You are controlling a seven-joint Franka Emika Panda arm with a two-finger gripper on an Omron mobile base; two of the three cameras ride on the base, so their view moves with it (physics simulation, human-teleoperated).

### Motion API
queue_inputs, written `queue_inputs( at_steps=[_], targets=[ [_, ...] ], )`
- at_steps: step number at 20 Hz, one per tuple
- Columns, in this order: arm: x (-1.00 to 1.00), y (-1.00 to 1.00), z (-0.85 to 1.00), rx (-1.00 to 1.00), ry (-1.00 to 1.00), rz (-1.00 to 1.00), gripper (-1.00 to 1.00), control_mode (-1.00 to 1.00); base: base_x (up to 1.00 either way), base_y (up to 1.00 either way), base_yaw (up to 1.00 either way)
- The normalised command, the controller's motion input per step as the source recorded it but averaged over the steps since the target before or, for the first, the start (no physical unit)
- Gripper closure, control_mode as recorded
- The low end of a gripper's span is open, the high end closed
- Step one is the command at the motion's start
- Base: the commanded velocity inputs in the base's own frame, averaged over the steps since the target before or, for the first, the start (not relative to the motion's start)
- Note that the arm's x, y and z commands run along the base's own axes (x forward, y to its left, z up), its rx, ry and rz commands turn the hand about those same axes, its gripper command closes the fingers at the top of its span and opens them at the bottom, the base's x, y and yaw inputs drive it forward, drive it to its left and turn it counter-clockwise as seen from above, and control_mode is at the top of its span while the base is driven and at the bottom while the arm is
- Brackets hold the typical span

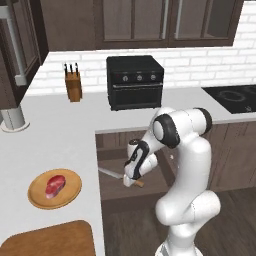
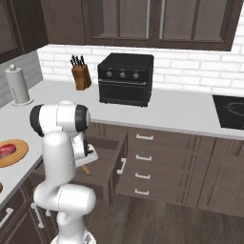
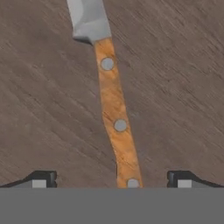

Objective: Pick up the knife from the drawer and place it on the cutting board. Then place the meat from the plate to the cutting board.

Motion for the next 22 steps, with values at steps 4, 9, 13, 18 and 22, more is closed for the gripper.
queue_inputs(
  at_steps=[4, 9, 13, 18, 22],
  targets=[
    [0.15, 0.00, -0.43, -0.13, 0.01, 0.00, -1.00, -1.00, 0.00, 0.00, 0.00],
    [0.01, 0.00, -0.47, -0.07, 0.04, 0.00, -1.00, -1.00, 0.00, 0.00, 0.00],
    [0.06, -0.06, -0.38, 0.00, 0.02, 0.00, 1.00, -1.00, 0.00, 0.00, 0.00],
    [0.25, -0.12, -0.21, 0.00, 0.01, 0.00, 1.00, -1.00, 0.00, 0.00, 0.00],
    [0.05, -0.14, -0.06, 0.00, 0.14, 0.00, 1.00, -1.00, 0.00, 0.00, 0.00]
  ],
)
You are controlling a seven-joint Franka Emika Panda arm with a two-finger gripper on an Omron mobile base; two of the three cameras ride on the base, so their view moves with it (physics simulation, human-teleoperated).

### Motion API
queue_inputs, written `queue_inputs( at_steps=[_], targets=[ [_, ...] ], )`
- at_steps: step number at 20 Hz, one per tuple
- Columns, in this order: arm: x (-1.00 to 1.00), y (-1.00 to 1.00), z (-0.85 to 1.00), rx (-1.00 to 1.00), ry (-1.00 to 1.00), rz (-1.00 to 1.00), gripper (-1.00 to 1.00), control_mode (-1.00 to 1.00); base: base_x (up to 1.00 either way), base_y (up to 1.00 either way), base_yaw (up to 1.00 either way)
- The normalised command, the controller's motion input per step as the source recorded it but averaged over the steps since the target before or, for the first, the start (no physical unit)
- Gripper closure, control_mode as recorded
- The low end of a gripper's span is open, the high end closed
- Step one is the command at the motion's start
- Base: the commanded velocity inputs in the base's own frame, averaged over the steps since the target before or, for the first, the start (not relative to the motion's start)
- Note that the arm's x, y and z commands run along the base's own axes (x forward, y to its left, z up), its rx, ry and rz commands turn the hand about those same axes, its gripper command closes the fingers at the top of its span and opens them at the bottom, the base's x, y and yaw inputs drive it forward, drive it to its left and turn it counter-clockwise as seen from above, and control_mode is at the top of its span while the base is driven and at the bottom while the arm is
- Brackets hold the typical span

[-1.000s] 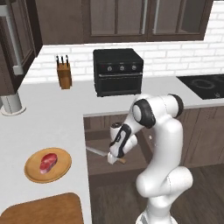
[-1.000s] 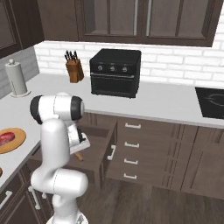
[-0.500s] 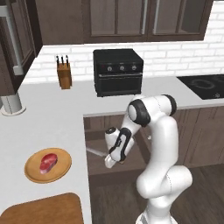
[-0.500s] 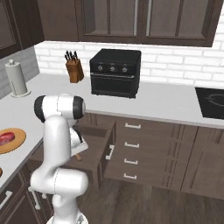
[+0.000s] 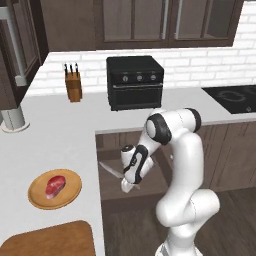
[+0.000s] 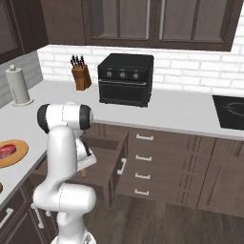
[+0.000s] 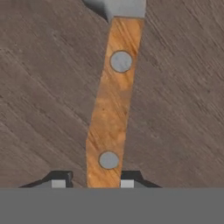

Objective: Pick up the knife from the drawer and place it on the cutting board. Then place the meat from the plate to the cutting board.

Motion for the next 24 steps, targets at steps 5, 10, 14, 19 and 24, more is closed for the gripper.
queue_inputs(
  at_steps=[5, 10, 14, 19, 24],
  targets=[
    [0.00, -0.13, 0.60, 0.00, 0.11, -0.06, 1.00, -1.00, 0.00, 0.00, 0.00],
    [-0.15, -0.36, 1.00, 0.00, 0.01, -0.03, 1.00, -1.00, 0.00, 0.00, 0.00],
    [-0.62, -0.68, 1.00, 0.00, 0.11, -0.03, 1.00, -1.00, 0.00, 0.00, 0.00],
    [-0.59, -0.49, 1.00, 0.00, 0.00, 0.00, 1.00, -1.00, 0.00, 0.00, 0.00],
    [-0.73, -0.41, 1.00, 0.00, -0.33, 0.00, 1.00, -1.00, 0.00, 0.00, 0.00]
  ],
)
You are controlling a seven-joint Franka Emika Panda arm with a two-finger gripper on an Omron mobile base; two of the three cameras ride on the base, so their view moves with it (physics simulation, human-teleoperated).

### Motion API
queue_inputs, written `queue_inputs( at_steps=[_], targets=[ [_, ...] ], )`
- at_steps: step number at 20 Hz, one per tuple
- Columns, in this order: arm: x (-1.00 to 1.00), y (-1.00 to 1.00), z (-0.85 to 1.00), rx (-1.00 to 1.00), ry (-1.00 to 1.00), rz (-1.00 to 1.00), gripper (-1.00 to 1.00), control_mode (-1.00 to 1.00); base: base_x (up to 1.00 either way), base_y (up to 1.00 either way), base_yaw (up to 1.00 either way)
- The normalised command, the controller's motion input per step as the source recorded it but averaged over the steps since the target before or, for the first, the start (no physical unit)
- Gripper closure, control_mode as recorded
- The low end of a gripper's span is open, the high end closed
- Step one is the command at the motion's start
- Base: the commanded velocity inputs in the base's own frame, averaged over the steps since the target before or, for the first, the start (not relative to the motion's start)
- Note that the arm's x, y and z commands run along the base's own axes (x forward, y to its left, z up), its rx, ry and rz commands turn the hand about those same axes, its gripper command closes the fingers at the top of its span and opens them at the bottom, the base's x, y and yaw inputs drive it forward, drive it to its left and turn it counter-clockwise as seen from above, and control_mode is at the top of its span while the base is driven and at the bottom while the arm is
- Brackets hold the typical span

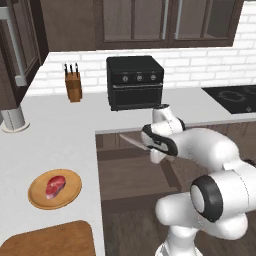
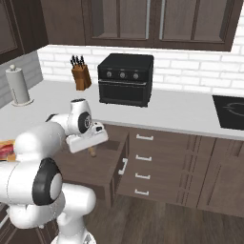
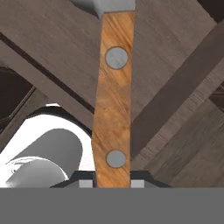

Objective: Pick up the knife from the drawer and place it on the cutting board. Then place the meat from the plate to the cutting board.

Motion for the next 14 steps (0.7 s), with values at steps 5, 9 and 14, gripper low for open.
queue_inputs(
  at_steps=[5, 9, 14],
  targets=[
    [-0.68, -0.45, 1.00, 0.07, -0.29, 0.00, 1.00, -1.00, 0.00, 0.00, 0.00],
    [-0.18, -0.40, 0.42, 0.08, 0.02, 0.00, 1.00, -1.00, 0.00, 0.00, 0.00],
    [0.00, -0.03, 0.02, 0.00, 0.00, 0.00, 1.00, -1.00, 0.00, 0.00, 0.00]
  ],
)
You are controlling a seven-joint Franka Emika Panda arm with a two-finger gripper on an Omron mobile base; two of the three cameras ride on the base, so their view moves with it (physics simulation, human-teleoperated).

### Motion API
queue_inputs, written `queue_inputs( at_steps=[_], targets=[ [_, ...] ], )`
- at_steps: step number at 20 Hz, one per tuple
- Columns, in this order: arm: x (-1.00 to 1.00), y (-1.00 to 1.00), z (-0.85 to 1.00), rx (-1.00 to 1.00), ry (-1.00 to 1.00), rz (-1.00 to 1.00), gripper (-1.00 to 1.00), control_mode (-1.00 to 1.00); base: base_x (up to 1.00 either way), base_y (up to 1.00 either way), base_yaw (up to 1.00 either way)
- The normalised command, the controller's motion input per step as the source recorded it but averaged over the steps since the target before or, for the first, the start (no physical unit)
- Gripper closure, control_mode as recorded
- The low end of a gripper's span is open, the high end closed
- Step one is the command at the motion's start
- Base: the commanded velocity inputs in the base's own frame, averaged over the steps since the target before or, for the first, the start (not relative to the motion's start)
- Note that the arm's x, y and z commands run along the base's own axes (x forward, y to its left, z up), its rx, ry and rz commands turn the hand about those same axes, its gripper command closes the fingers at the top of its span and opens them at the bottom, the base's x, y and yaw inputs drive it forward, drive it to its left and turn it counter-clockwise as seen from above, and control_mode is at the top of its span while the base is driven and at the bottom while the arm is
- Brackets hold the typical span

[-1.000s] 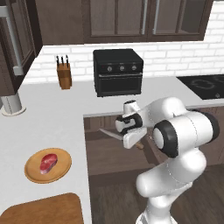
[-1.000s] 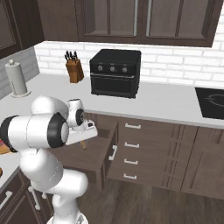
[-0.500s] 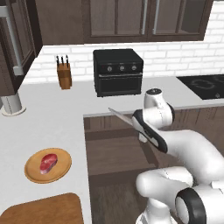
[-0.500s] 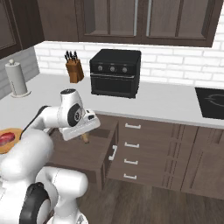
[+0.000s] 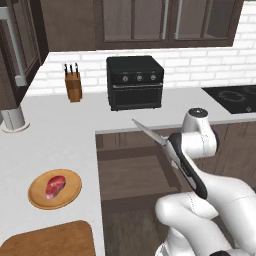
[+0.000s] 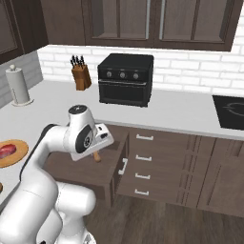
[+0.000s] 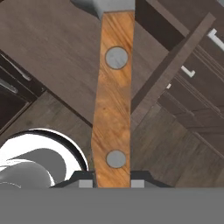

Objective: Pick up the knife from the drawer and place it on the cutting board. Then place the meat from the plate to the cutting board.

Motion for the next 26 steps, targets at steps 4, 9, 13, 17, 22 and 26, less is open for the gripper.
queue_inputs(
  at_steps=[4, 9, 13, 17, 22, 26],
  targets=[
    [-0.03, 0.00, 0.00, 0.00, 0.00, 0.00, 1.00, -1.00, 0.00, 0.00, 0.00],
    [-0.10, 0.00, 0.00, 0.00, 0.00, 0.00, 1.00, -1.00, 0.00, 0.00, 0.00],
    [-0.11, 0.00, 0.00, 0.00, 0.00, 0.05, 1.00, 1.00, -0.20, -0.03, 0.22],
    [0.00, 0.00, 0.00, 0.00, 0.00, 0.00, 1.00, 1.00, -0.40, -0.20, 0.75],
    [0.00, 0.00, 0.00, 0.00, 0.00, 0.00, 1.00, 1.00, -0.54, -0.29, 0.81],
    [0.00, 0.00, 0.00, 0.00, 0.00, 0.00, 1.00, 1.00, -0.31, -0.07, 0.93]
  ],
)
